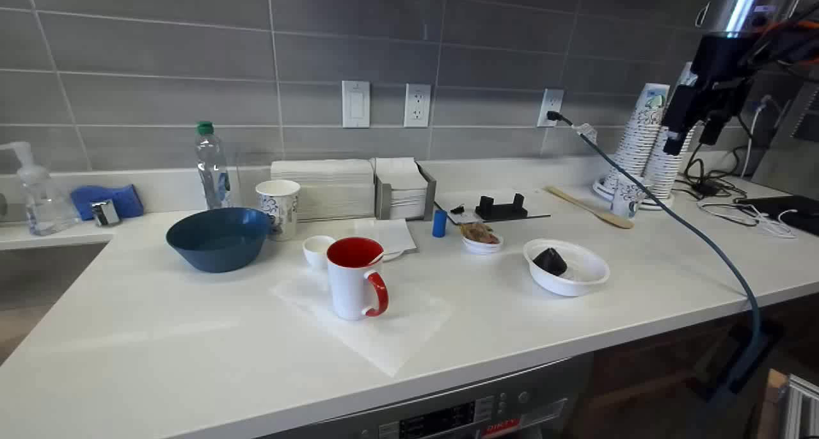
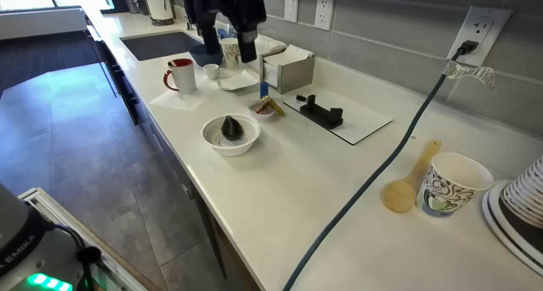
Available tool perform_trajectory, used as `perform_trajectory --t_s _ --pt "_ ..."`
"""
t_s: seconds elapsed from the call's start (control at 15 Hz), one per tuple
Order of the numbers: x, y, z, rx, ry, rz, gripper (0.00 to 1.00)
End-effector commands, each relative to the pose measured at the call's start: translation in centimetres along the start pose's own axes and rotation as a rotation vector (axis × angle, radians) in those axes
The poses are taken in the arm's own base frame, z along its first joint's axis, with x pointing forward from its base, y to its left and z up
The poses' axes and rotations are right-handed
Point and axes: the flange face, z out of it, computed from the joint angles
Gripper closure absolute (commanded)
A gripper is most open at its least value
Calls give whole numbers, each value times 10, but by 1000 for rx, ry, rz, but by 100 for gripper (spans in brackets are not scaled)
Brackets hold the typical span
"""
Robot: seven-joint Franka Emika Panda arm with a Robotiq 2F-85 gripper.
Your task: Put a sachet on the counter
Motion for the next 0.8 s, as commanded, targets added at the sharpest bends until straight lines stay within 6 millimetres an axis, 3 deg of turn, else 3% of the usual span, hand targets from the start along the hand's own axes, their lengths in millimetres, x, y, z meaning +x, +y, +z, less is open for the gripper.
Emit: perform_trajectory --t_s 0.0,0.53,0.73 --pt "0 0 -1 0 -1 0 0" --pt "0 0 -1 0 -1 0 0" --pt "-1 -42 11 55 -14 -188 0"
